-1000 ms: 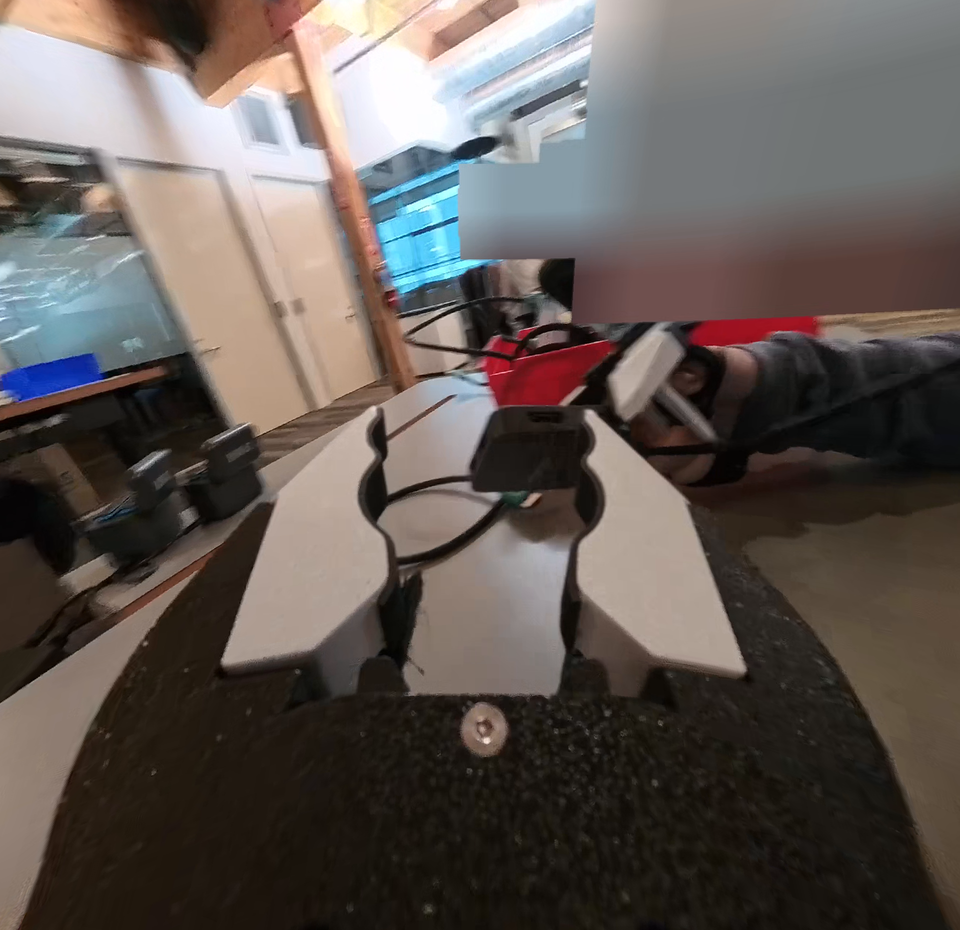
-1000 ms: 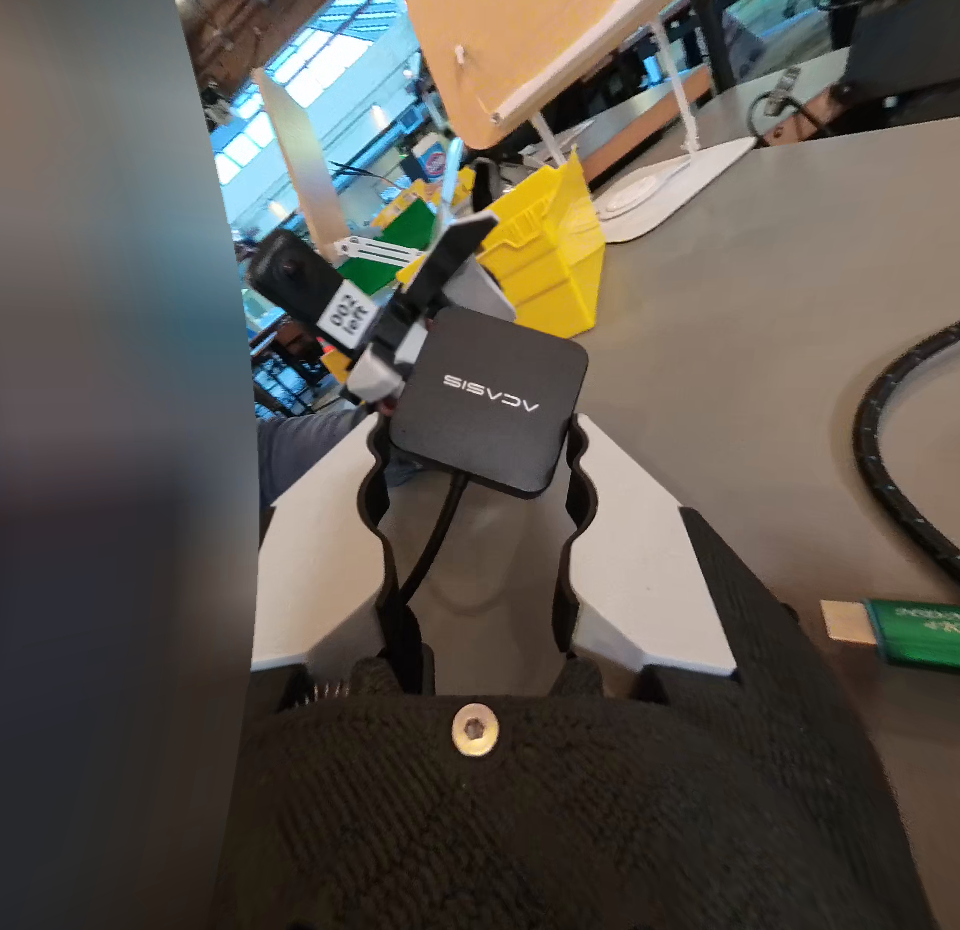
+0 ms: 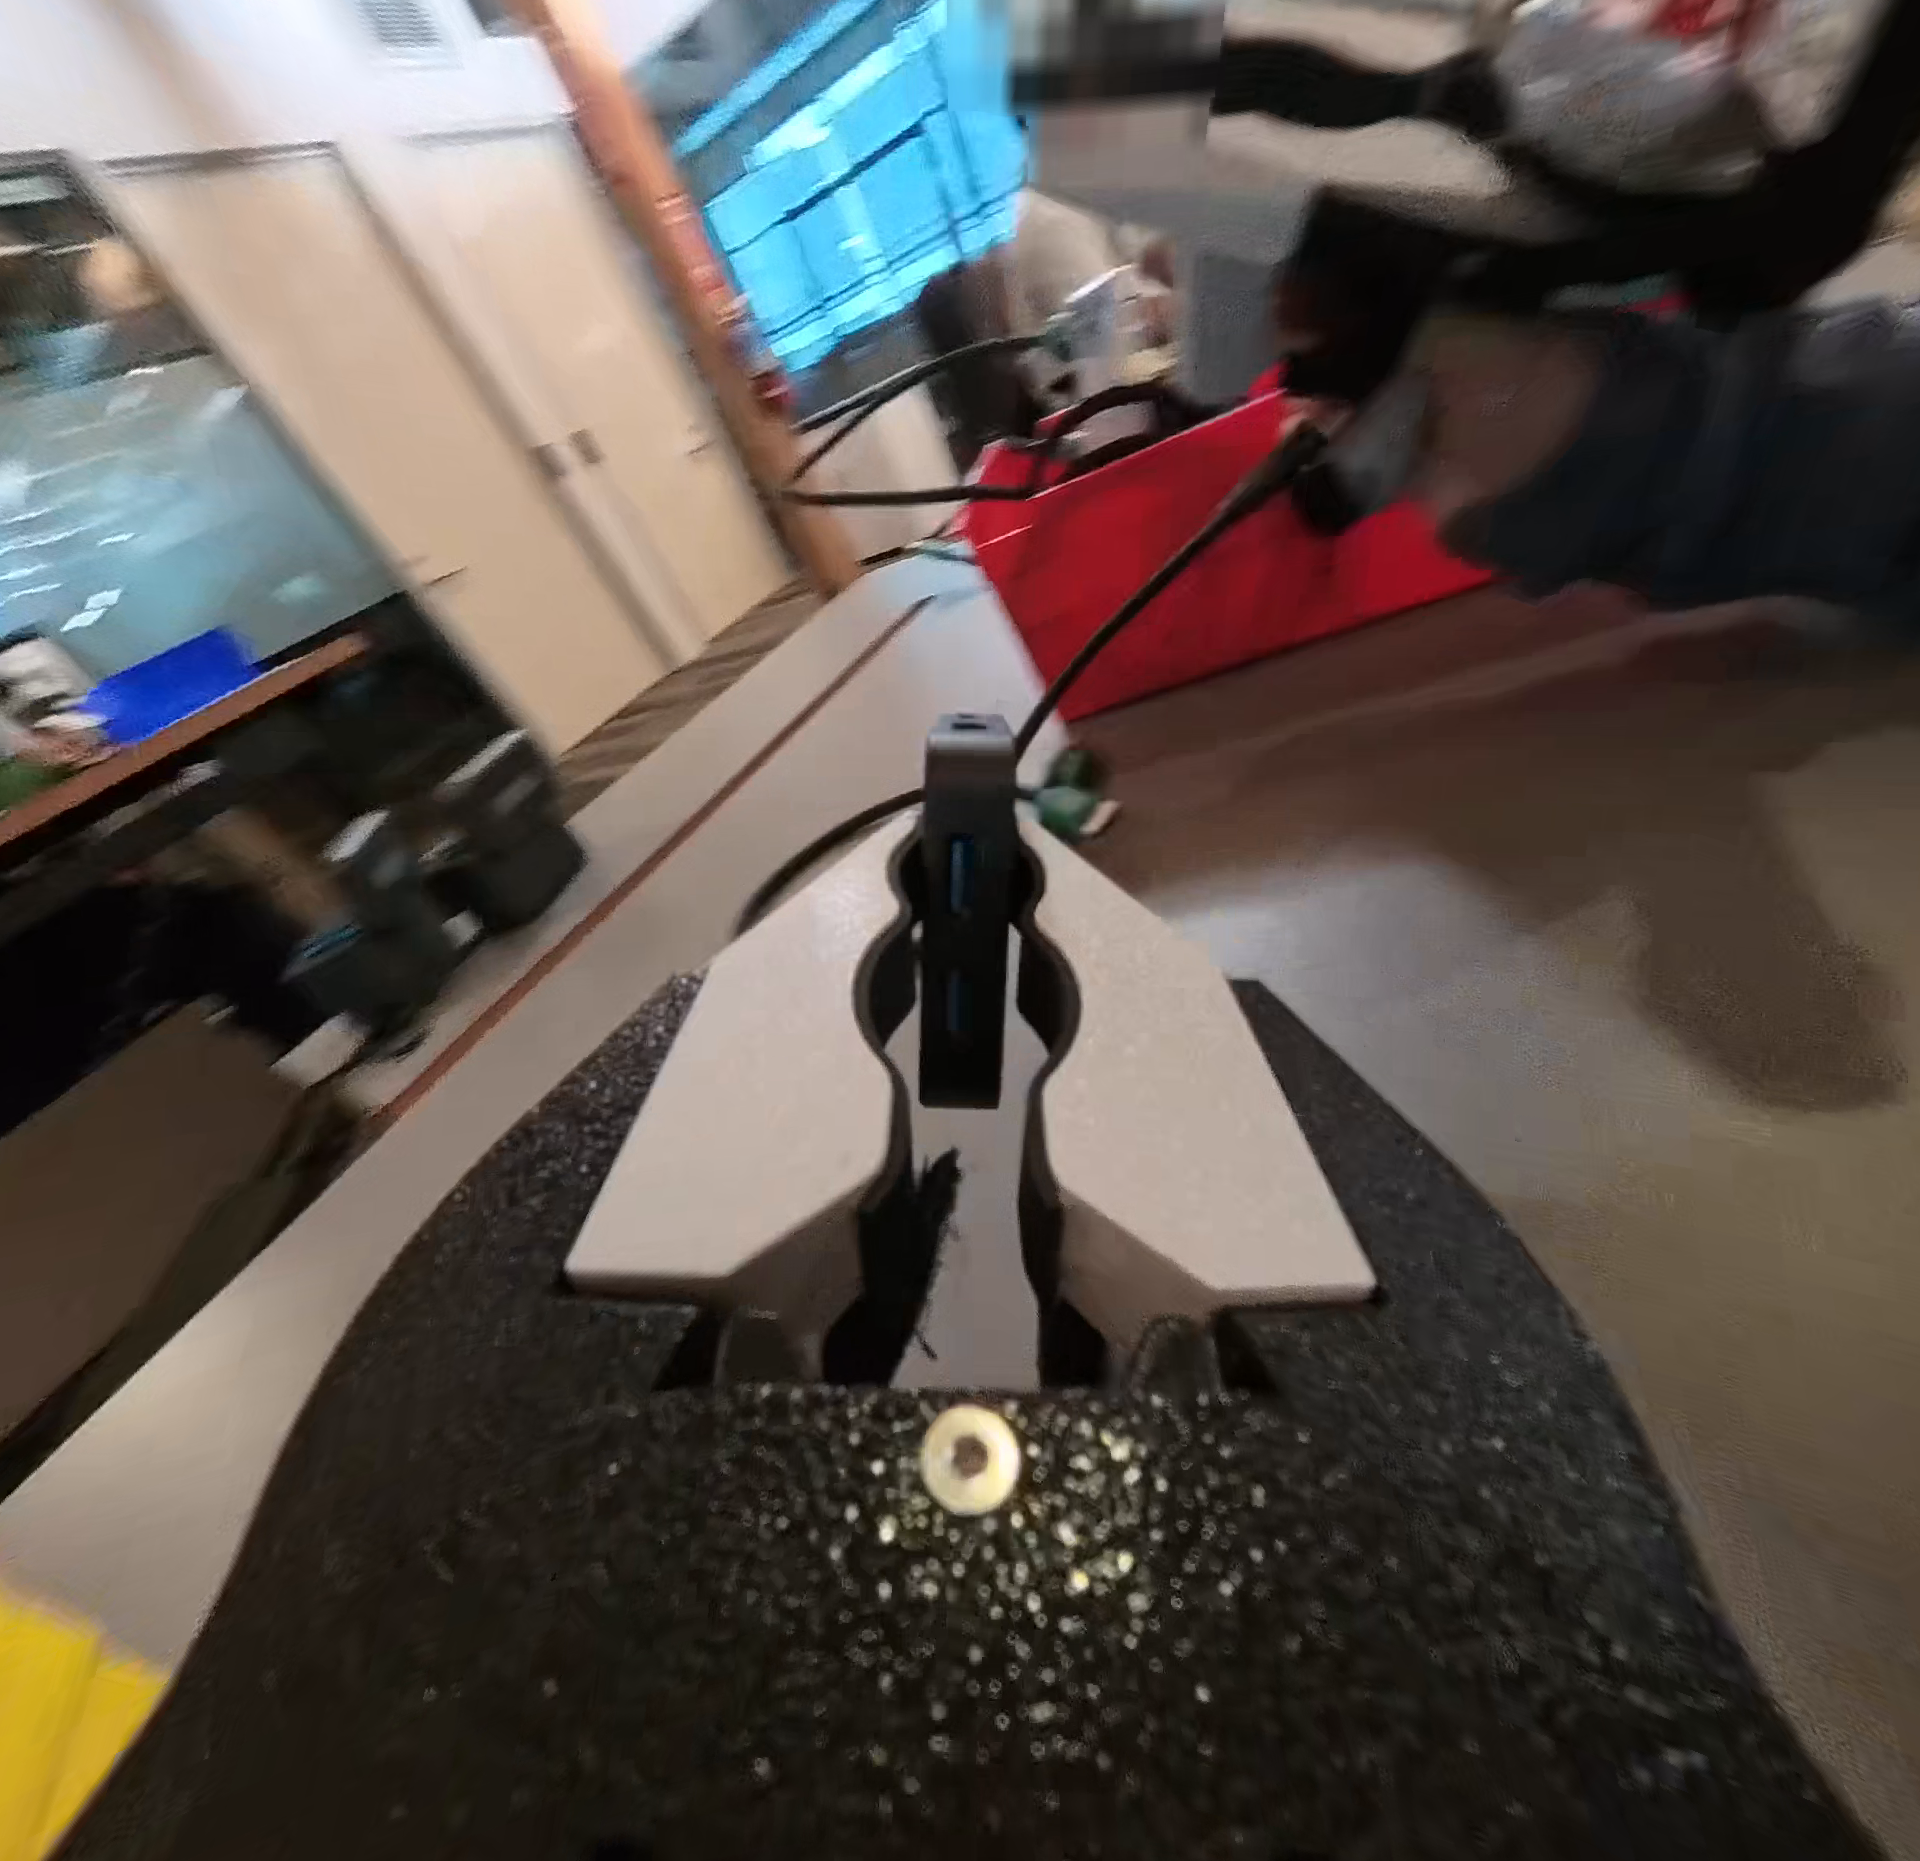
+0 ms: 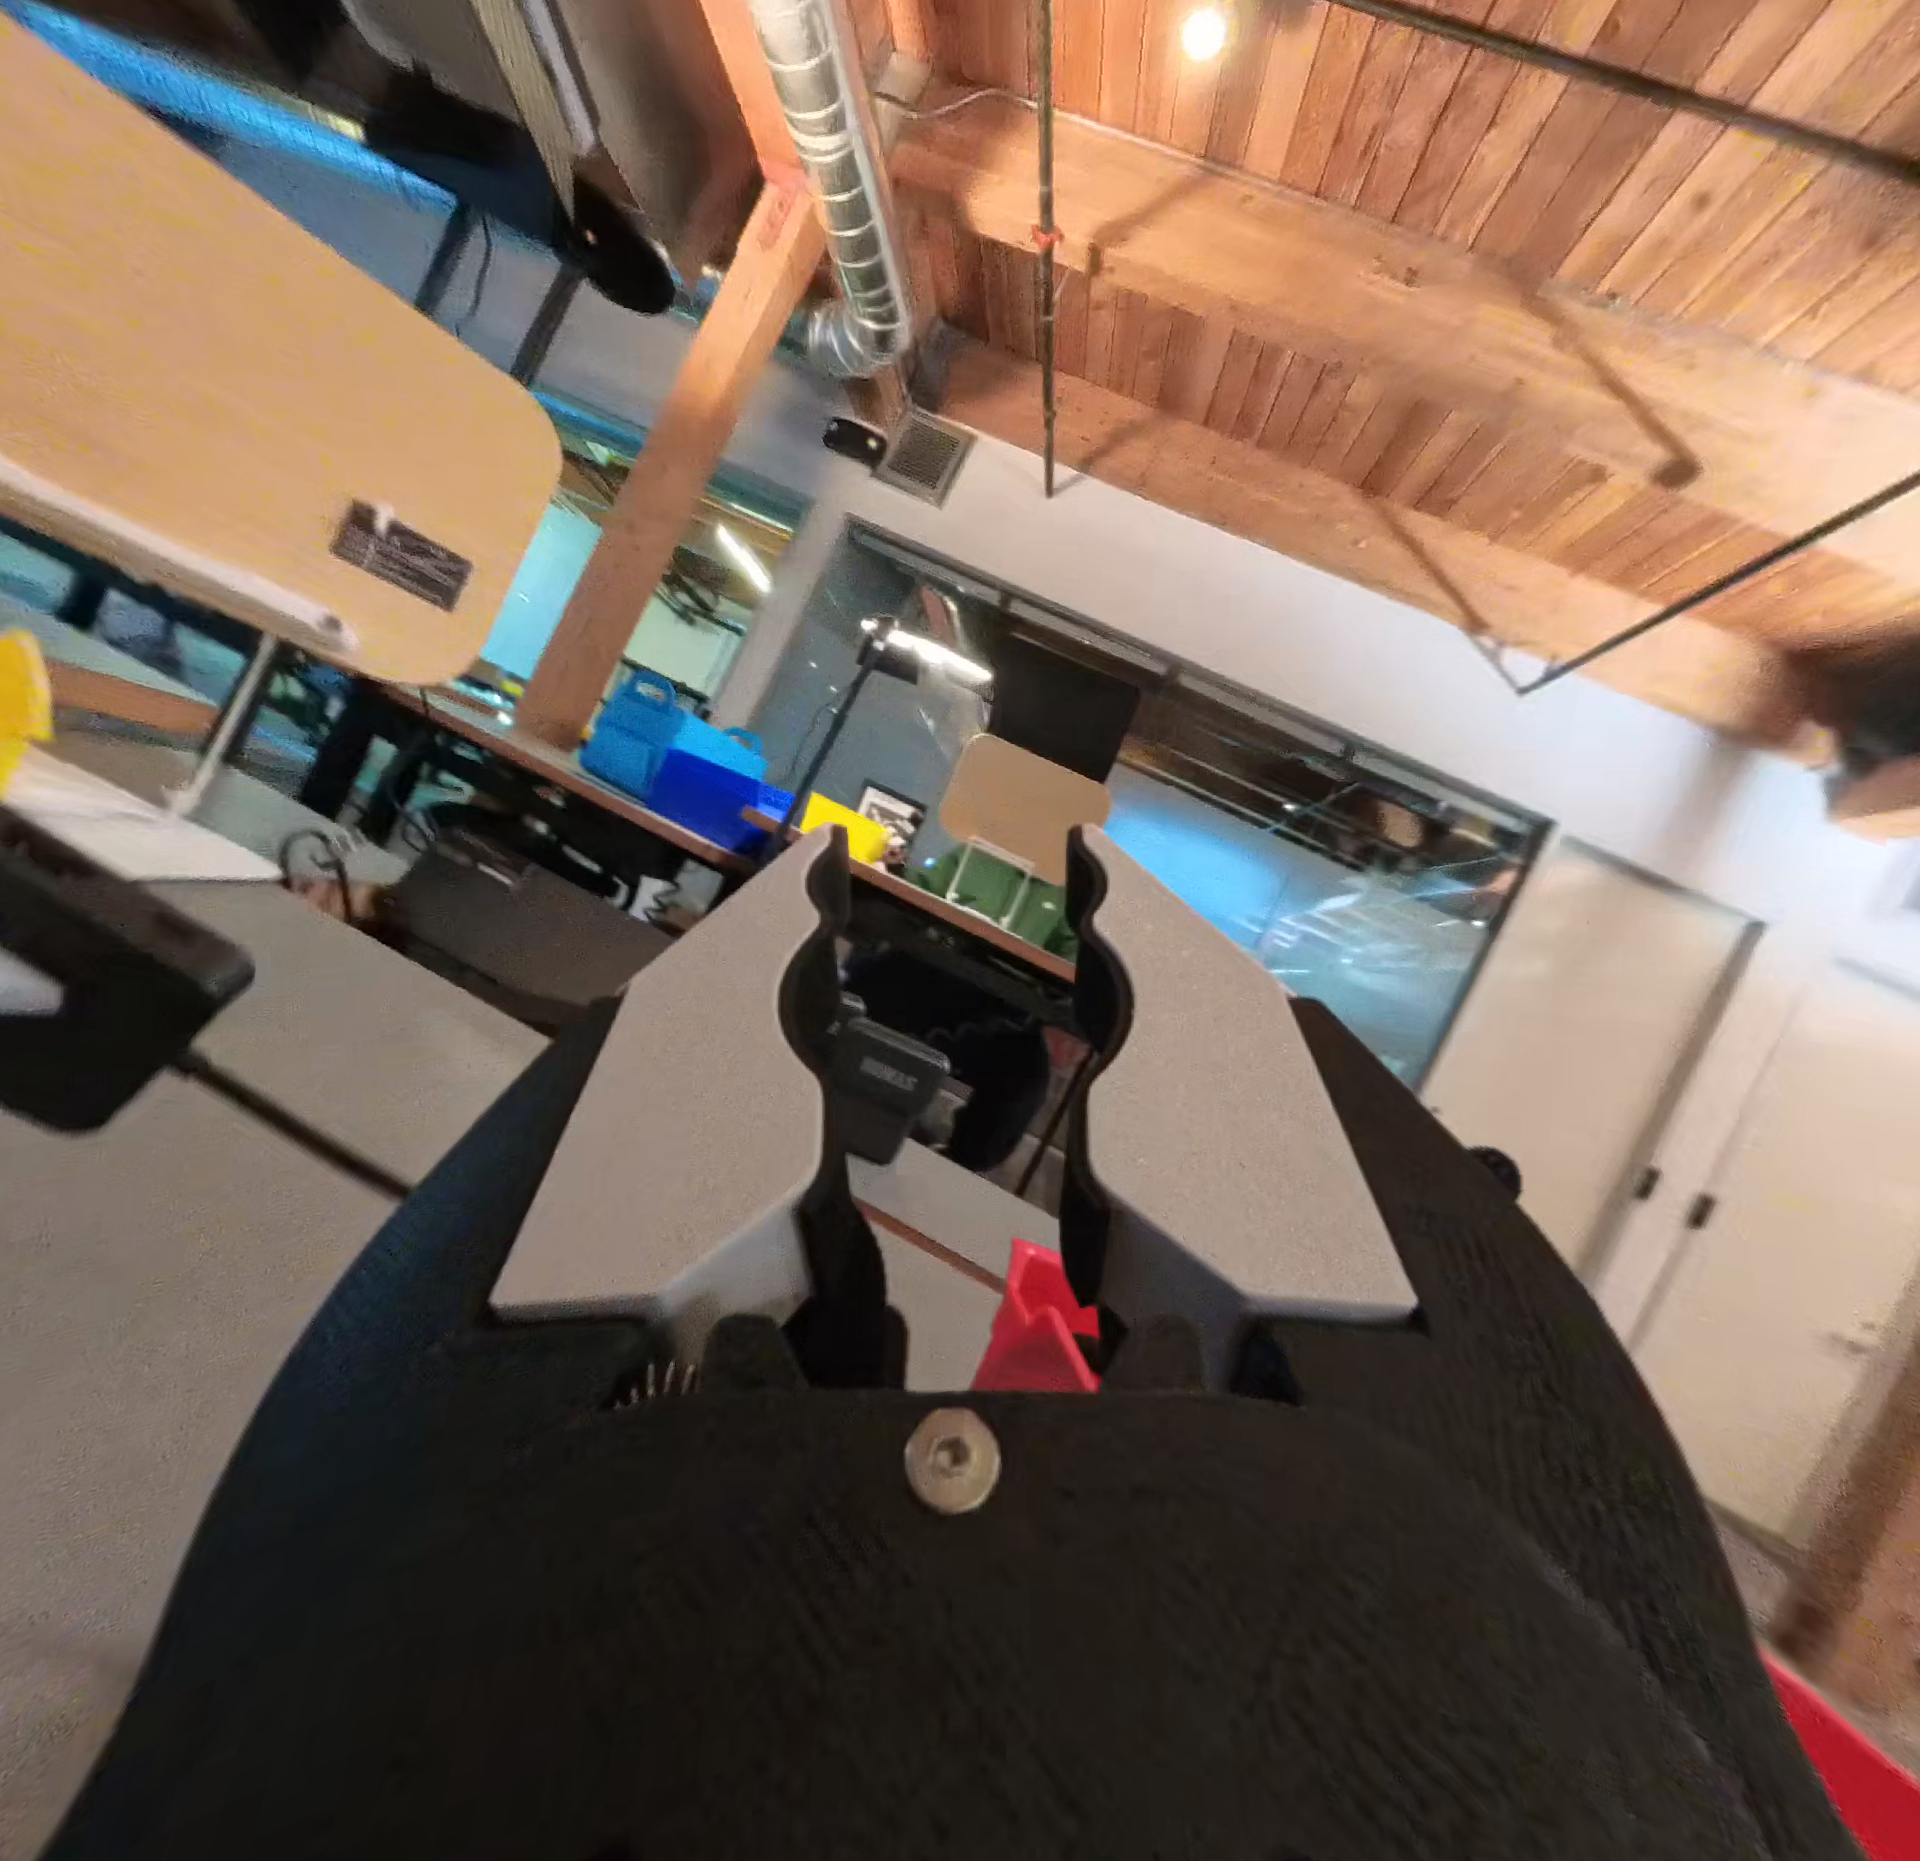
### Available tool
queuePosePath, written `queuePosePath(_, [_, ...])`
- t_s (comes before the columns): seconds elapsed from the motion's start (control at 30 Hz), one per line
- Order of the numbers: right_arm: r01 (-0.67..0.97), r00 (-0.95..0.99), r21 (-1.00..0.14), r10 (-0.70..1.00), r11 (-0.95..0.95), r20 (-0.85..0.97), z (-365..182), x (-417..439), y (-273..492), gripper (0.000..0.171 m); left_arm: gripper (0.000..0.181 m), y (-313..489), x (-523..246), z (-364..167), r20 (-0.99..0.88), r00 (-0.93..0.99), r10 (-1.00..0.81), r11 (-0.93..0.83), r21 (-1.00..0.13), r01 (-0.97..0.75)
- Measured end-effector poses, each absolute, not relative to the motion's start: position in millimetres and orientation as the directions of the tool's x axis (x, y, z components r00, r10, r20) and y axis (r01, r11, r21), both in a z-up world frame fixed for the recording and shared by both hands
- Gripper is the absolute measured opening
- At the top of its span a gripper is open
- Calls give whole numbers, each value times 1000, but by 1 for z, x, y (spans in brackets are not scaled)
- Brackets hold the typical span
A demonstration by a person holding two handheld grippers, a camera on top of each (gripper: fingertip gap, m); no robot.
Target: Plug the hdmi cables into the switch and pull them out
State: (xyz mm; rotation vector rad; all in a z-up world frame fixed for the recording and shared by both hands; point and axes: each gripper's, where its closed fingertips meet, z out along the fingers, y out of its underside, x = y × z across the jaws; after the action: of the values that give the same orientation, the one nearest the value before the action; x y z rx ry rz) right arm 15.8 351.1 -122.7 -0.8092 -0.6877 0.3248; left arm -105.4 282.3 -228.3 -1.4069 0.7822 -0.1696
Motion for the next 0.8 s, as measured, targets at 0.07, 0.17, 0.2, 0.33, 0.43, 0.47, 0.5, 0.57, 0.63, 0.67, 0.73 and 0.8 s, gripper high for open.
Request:
queuePosePath(0.07, [22, 714, -761, 522, 649, 466, -130, 8, 351, 40, 10, 290, -122, -226, -388, 797, -463, 176, -921, -347])
queuePosePath(0.17, [140, 670, -833, 568, 535, 478, -159, -6, 368, 36, 10, 301, -143, -230, -405, 850, -336, 115, -914, -390])
queuePosePath(0.2, [210, 654, -844, 570, 494, 497, -171, -10, 375, 35, 10, 303, -147, -233, -416, 853, -316, 98, -908, -407])
queuePosePath(0.33, [412, 588, -850, 616, 328, 524, -216, -17, 393, 28, 10, 307, -147, -241, -408, 854, -324, 51, -908, -415])
queuePosePath(0.43, [497, 544, -835, 665, 236, 511, -242, -19, 398, 28, 10, 308, -147, -243, -397, 855, -332, 41, -912, -408])
queuePosePath(0.47, [522, 533, -821, 663, 230, 525, -247, -19, 399, 28, 10, 308, -147, -244, -390, 857, -335, 35, -915, -403])
queuePosePath(0.5, [544, 523, -805, 654, 237, 546, -249, -18, 400, 28, 10, 308, -148, -244, -386, 859, -336, 32, -916, -399])
queuePosePath(0.57, [560, 509, -785, 639, 264, 577, -250, -20, 400, 28, 10, 309, -148, -245, -375, 862, -339, 27, -920, -390])
queuePosePath(0.63, [546, 507, -788, 638, 283, 580, -247, -22, 397, 28, 10, 309, -148, -245, -365, 866, -343, 25, -925, -380])
queuePosePath(0.67, [536, 511, -793, 637, 289, 577, -246, -23, 395, 28, 10, 309, -148, -245, -359, 867, -346, 24, -927, -375])
queuePosePath(0.73, [516, 518, -804, 639, 296, 568, -244, -25, 393, 28, 10, 309, -148, -246, -352, 868, -351, 20, -929, -369])
queuePosePath(0.8, [521, 518, -797, 629, 305, 579, -244, -26, 392, 28, 10, 309, -148, -246, -349, 868, -353, 17, -930, -367])
